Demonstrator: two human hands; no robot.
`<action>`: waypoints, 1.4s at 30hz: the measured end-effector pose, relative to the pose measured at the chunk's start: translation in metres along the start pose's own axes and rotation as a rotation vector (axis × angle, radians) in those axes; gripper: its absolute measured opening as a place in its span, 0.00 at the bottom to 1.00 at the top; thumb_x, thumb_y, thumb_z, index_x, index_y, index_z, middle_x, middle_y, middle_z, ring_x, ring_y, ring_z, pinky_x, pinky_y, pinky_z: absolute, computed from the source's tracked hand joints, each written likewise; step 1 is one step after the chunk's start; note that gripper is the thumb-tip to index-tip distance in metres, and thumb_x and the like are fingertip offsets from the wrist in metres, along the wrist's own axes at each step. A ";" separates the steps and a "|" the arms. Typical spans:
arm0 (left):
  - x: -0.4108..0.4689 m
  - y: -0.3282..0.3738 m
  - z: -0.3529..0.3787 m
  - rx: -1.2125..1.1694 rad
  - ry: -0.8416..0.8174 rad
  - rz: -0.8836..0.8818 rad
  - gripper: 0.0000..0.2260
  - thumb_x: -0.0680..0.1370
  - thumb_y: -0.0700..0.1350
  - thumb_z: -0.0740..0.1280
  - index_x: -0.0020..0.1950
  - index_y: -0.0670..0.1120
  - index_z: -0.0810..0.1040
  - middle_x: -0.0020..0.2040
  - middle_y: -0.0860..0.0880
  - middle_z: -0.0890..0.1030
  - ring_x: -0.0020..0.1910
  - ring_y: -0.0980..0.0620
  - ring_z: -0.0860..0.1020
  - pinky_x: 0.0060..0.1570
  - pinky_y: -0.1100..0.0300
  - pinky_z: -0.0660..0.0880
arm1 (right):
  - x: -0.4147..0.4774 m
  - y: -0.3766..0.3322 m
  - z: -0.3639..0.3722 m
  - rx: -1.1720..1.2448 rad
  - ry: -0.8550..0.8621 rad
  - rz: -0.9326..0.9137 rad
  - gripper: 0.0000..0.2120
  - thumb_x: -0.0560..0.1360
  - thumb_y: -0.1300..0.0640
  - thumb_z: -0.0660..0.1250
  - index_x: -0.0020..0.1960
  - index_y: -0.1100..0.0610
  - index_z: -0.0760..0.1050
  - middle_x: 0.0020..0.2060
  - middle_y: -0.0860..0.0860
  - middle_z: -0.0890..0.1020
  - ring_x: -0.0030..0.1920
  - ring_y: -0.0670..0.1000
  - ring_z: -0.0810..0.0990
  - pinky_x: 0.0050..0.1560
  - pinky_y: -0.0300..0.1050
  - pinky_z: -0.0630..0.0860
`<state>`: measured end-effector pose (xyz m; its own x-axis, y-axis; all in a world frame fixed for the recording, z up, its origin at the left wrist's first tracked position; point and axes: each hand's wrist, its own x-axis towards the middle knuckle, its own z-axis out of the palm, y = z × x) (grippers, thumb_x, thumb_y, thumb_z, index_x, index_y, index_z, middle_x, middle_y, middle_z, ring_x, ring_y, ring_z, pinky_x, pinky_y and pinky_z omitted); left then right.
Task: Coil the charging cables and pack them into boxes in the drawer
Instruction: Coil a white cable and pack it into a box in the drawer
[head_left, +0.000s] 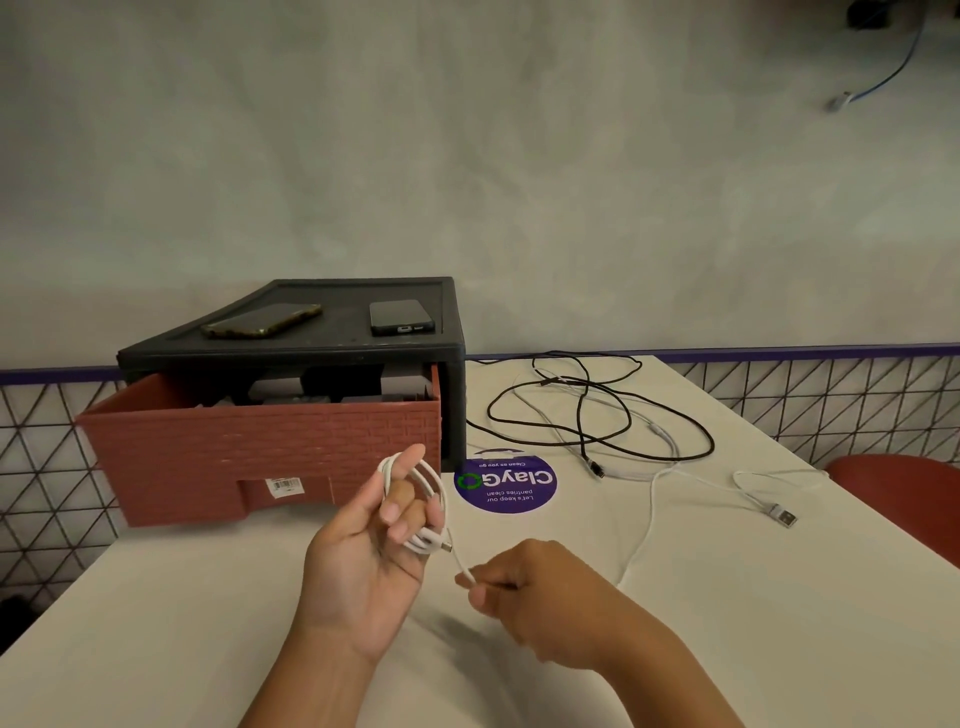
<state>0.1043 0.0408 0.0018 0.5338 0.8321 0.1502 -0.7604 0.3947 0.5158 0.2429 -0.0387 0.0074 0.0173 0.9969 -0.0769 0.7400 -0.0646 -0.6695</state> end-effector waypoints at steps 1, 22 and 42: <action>0.001 0.000 -0.001 0.013 0.007 0.013 0.34 0.49 0.43 0.83 0.53 0.35 0.81 0.27 0.51 0.68 0.22 0.57 0.67 0.38 0.59 0.79 | -0.001 -0.001 -0.001 -0.013 -0.051 0.013 0.10 0.79 0.53 0.60 0.46 0.50 0.80 0.26 0.37 0.75 0.26 0.40 0.73 0.36 0.37 0.70; -0.013 -0.028 0.017 0.958 -0.054 -0.052 0.15 0.78 0.49 0.57 0.34 0.43 0.70 0.22 0.51 0.64 0.21 0.56 0.61 0.29 0.63 0.71 | -0.004 0.001 -0.009 0.480 0.412 -0.244 0.13 0.66 0.61 0.76 0.28 0.52 0.75 0.23 0.48 0.76 0.25 0.49 0.70 0.31 0.42 0.68; -0.015 -0.014 0.030 0.335 0.050 -0.256 0.19 0.71 0.56 0.60 0.25 0.46 0.66 0.19 0.52 0.56 0.15 0.58 0.55 0.19 0.64 0.65 | -0.003 -0.001 -0.003 0.478 0.321 -0.343 0.10 0.71 0.47 0.60 0.35 0.48 0.77 0.25 0.41 0.74 0.28 0.40 0.69 0.33 0.31 0.65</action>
<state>0.1182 0.0113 0.0171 0.6646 0.7451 -0.0552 -0.4389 0.4491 0.7782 0.2439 -0.0418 0.0103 0.0880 0.9238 0.3727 0.3611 0.3191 -0.8762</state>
